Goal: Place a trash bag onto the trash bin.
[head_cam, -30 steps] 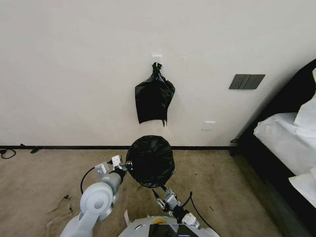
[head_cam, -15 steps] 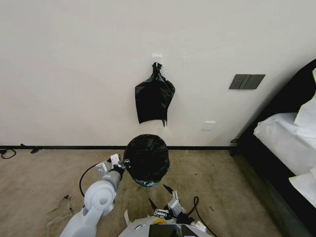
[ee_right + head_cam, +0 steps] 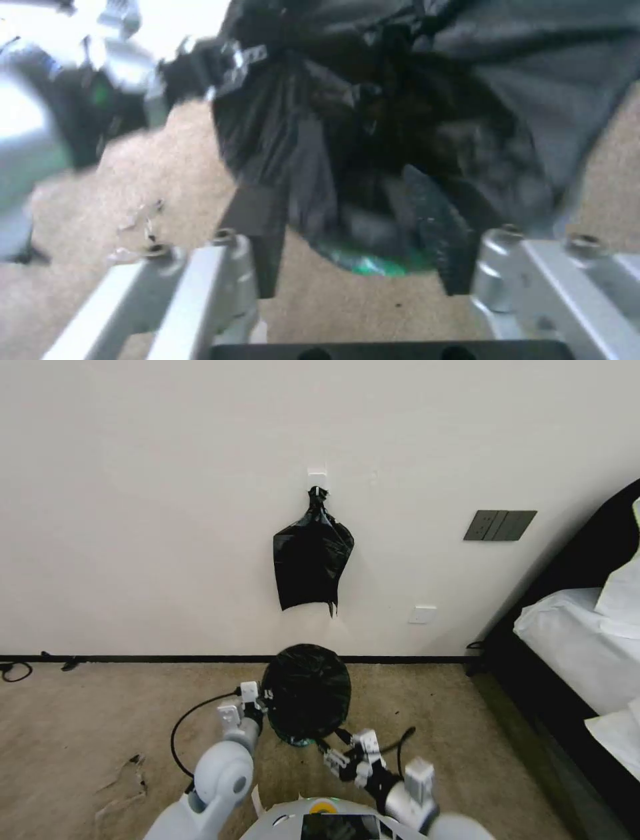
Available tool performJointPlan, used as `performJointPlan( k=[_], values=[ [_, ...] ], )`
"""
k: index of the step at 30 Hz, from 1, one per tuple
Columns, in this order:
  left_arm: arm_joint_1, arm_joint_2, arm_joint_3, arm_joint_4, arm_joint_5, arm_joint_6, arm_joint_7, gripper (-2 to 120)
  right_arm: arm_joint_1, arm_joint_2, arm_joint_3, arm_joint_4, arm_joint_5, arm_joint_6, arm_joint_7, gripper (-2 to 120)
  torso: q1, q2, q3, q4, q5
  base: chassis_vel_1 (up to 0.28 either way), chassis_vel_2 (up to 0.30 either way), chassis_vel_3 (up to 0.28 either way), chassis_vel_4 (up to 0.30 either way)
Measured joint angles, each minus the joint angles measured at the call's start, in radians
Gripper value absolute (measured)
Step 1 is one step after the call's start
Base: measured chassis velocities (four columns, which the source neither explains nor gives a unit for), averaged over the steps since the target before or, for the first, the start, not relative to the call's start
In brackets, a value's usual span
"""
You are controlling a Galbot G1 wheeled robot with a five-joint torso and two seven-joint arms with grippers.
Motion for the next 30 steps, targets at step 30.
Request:
performJointPlan(
  k=[30],
  values=[
    [-0.015, -0.063, 0.136, 0.019, 0.3, 0.003, 0.01, 1, 0.551, 0.119, -0.261, -0.341, 0.008, -0.24, 0.2, 0, 0.0, 0.0, 0.0, 0.0, -0.0004, 0.0, 0.0, 0.0, 0.0]
  ],
)
